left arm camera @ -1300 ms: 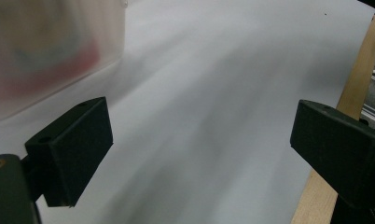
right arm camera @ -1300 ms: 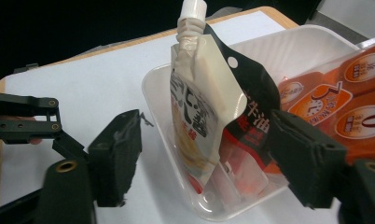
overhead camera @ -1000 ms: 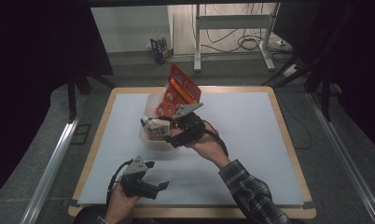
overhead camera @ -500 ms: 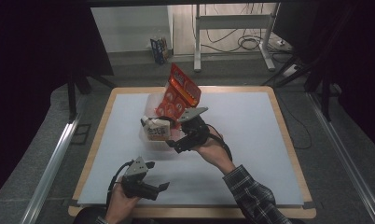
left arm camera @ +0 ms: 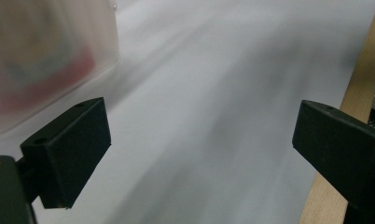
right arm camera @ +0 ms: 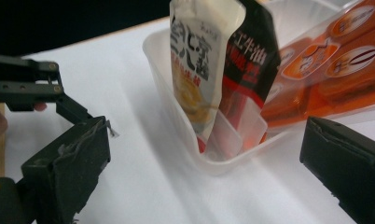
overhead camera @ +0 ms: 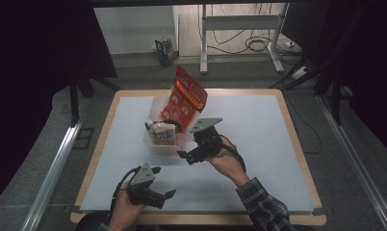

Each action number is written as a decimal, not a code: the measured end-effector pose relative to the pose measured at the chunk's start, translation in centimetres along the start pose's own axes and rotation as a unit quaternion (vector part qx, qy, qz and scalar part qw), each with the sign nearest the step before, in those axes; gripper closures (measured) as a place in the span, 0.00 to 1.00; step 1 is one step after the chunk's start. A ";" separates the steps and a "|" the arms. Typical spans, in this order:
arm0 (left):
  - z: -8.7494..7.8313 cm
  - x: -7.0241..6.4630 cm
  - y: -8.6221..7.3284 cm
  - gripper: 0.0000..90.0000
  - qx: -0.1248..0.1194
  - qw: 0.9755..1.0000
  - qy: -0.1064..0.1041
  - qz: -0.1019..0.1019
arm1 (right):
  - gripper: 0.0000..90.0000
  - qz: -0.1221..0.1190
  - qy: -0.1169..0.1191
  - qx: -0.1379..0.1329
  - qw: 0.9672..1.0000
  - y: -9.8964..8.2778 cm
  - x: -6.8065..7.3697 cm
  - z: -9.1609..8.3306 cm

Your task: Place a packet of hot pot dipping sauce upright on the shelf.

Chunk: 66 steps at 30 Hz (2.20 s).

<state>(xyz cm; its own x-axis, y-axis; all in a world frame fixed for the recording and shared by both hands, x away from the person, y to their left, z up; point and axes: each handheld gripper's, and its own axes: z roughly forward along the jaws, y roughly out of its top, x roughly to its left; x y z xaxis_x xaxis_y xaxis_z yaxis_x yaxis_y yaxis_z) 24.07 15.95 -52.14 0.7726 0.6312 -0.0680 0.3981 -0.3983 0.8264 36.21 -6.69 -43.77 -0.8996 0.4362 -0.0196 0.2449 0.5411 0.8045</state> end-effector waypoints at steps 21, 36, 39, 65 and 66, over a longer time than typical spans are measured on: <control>-0.1 -0.3 0.1 0.03 -0.004 1.000 0.005 0.020 | 0.00 -0.009 -0.006 -0.009 1.000 -1.7 0.2 -2.5; -0.4 -0.1 0.0 0.02 -0.004 1.000 0.012 0.016 | 0.00 0.010 0.005 0.005 1.000 -3.4 0.7 -2.6; -0.5 0.0 0.0 0.01 -0.008 1.000 0.012 0.008 | 0.00 0.012 0.003 0.008 1.000 -3.8 0.7 -2.6; -0.4 -0.1 0.0 0.01 0.004 1.000 0.008 0.010 | 0.00 0.035 0.004 0.001 0.999 -5.2 0.8 -4.1; -0.4 -0.1 0.0 0.01 0.004 1.000 0.008 0.010 | 0.00 0.035 0.004 0.001 0.999 -5.2 0.8 -4.1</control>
<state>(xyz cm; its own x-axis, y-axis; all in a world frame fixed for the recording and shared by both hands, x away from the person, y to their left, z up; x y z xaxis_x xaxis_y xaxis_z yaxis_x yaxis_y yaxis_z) 23.83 16.13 -51.89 0.7729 0.6332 -0.0419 0.3863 -0.4170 0.8227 32.74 -12.18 -45.55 -0.8828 0.4679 0.0415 0.3088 0.5114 0.8020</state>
